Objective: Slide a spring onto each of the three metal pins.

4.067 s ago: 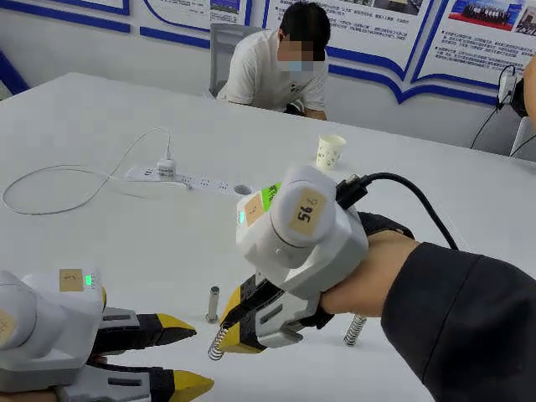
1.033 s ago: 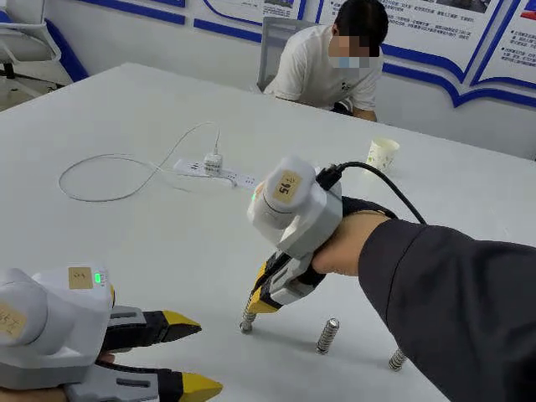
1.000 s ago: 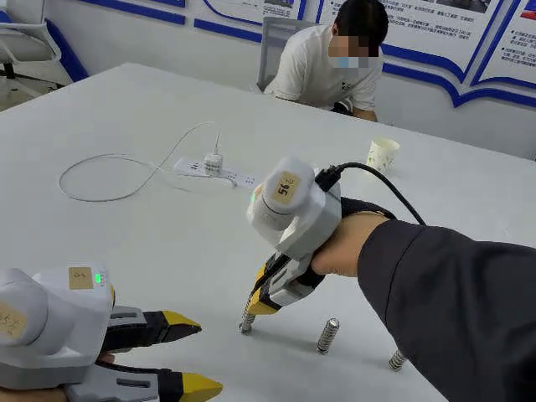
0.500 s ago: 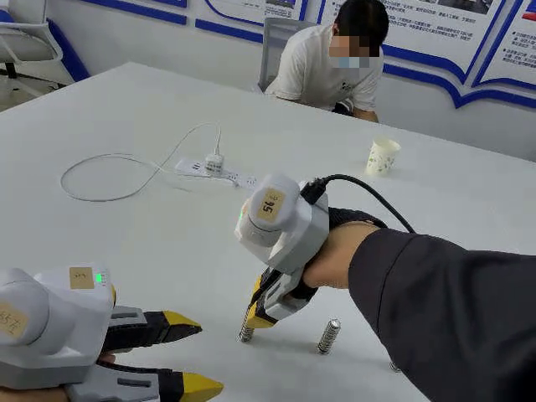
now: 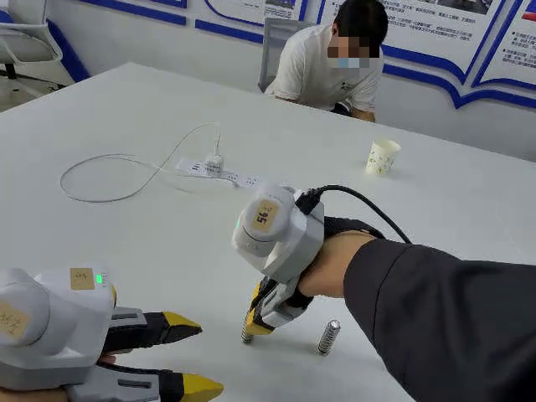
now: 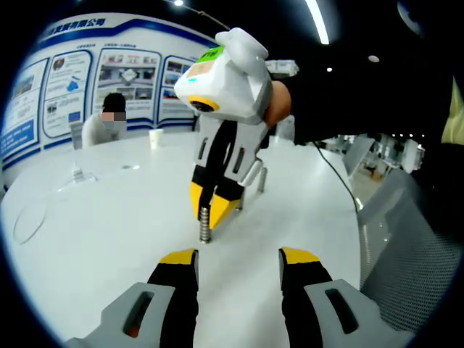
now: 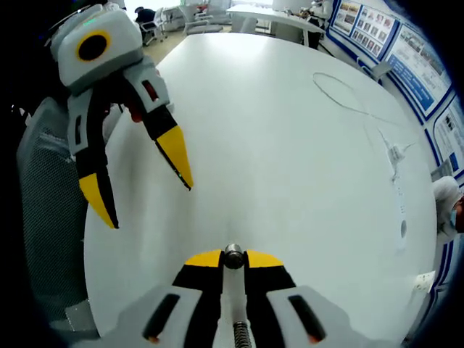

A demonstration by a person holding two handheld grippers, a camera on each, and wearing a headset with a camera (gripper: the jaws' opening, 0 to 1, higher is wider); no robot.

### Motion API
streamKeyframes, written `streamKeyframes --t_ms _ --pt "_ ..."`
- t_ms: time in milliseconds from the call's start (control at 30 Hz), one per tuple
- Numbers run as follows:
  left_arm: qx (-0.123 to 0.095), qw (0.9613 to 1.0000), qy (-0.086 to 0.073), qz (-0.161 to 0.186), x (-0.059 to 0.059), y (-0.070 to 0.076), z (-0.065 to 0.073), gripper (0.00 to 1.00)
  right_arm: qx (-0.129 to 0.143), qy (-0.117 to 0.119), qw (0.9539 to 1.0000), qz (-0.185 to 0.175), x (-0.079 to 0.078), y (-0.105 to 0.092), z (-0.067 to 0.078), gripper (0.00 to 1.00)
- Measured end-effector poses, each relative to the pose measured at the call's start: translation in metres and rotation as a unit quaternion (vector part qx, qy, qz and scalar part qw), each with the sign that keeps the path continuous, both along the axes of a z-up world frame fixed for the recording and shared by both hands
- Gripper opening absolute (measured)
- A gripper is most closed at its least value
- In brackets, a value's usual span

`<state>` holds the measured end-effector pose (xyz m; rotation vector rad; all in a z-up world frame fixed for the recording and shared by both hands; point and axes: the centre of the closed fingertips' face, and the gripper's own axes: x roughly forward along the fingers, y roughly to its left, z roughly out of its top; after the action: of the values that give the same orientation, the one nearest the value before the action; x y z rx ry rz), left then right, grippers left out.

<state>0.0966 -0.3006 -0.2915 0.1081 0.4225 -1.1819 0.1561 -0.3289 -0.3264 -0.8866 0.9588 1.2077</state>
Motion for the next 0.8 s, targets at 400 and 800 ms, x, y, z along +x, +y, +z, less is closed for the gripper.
streamKeyframes --t_ms 400,800 --pt "0.001 1.0 -0.002 -0.001 0.0 -0.001 0.002 0.46 0.006 -0.012 0.9999 0.0 -0.001 -0.006 0.002 0.19" --pt "-0.002 1.0 -0.002 -0.004 0.0 -0.007 0.009 0.47 0.032 -0.021 0.9987 -0.032 -0.001 -0.027 0.017 0.24"
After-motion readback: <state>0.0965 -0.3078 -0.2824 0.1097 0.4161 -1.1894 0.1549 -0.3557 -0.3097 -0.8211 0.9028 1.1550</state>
